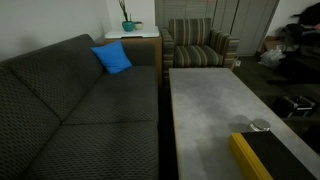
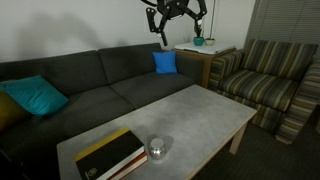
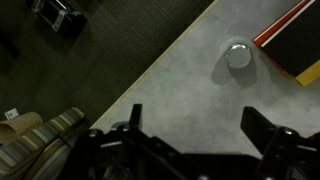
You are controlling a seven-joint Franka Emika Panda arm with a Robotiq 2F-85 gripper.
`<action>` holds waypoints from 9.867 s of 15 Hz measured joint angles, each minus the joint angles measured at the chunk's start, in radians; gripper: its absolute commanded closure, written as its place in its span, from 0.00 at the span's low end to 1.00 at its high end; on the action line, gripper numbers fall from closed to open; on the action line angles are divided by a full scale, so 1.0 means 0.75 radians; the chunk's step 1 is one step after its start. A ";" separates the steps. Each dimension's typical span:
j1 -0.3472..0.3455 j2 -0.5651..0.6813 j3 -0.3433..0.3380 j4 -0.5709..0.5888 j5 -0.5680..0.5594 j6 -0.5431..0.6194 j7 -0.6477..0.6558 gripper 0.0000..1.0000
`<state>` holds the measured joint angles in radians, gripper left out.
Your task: Uncover the candle tin
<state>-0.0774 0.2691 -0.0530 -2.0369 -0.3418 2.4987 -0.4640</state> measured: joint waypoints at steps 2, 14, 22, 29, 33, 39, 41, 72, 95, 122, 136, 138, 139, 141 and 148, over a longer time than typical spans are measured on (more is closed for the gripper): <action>0.001 0.021 0.021 -0.001 0.002 0.037 -0.030 0.00; -0.029 0.323 0.184 0.039 0.094 0.146 -0.413 0.00; -0.040 0.383 0.201 0.047 0.226 0.151 -0.401 0.00; -0.086 0.536 0.239 0.050 0.382 0.256 -0.372 0.00; -0.083 0.524 0.241 0.054 0.377 0.250 -0.363 0.00; -0.028 0.628 0.149 0.115 0.284 0.249 -0.160 0.00; -0.048 0.714 0.145 0.166 0.285 0.249 -0.131 0.00; -0.055 1.434 0.153 0.844 0.365 0.230 0.430 0.00; -0.057 1.558 0.192 0.964 0.427 0.207 0.702 0.00; -0.026 1.463 0.149 0.866 0.499 0.160 0.768 0.55; -0.026 1.458 0.148 0.862 0.490 0.151 0.732 0.55; -0.028 1.453 0.148 0.852 0.490 0.151 0.721 0.55; -0.030 1.447 0.148 0.842 0.489 0.152 0.707 0.55; -0.034 1.427 0.149 0.816 0.488 0.155 0.658 0.55; -0.062 1.372 0.173 0.739 0.486 0.188 0.356 0.55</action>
<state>-0.1241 1.2984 0.0767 -1.4825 0.0224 2.6397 -0.1967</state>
